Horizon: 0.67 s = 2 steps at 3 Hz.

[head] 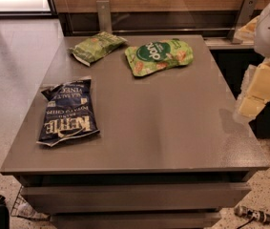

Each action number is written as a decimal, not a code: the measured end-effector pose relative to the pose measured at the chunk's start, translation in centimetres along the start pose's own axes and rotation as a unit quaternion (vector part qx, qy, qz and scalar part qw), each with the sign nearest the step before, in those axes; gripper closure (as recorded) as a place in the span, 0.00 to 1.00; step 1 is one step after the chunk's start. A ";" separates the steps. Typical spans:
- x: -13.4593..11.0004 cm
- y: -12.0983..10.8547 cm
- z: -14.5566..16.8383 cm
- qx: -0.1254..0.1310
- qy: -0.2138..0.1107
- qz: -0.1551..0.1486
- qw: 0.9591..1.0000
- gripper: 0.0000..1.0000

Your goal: Pick blue chip bag

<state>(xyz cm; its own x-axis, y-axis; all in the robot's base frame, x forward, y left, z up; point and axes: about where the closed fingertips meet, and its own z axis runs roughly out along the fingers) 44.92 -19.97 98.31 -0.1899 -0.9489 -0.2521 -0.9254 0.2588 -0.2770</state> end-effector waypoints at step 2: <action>-9.6 -1.6 4.0 -0.034 -0.157 -0.026 0.987 0.00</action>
Offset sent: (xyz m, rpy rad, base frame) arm 0.0747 0.1731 -0.0069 0.5146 -0.0268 0.2953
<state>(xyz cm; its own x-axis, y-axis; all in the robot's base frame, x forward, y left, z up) 49.55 -10.58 97.44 -0.0409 -0.8544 -0.5180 -0.9532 0.1887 -0.2360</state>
